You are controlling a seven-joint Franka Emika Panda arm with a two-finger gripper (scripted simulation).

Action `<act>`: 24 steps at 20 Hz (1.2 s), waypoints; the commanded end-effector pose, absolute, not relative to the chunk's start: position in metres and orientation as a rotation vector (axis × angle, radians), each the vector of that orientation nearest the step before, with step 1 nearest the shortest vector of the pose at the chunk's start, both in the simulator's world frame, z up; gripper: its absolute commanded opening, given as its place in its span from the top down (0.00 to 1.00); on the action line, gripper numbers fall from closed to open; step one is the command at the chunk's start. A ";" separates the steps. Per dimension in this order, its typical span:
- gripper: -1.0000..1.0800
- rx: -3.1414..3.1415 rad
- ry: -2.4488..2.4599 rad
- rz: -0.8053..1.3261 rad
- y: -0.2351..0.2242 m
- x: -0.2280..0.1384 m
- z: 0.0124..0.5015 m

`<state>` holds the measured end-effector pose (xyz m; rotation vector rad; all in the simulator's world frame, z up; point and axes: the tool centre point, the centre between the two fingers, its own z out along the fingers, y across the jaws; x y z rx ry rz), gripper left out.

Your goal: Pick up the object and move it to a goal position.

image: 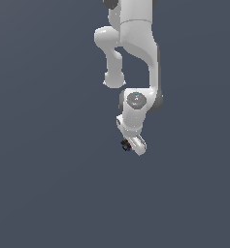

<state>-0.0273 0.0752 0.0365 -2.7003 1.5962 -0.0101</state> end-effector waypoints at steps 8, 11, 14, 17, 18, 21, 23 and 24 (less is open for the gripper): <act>1.00 -2.701 1.596 -0.011 0.088 0.000 0.061; 1.00 -2.703 1.596 -0.010 0.095 0.014 0.072; 1.00 -2.704 1.596 -0.009 0.102 0.030 0.086; 1.00 -2.705 1.596 -0.008 0.110 0.046 0.099; 1.00 -2.705 1.596 -0.007 0.112 0.052 0.103; 1.00 -2.706 1.595 -0.005 0.119 0.066 0.115; 1.00 -2.706 1.595 -0.004 0.123 0.075 0.122; 1.00 -2.706 1.595 -0.004 0.125 0.079 0.125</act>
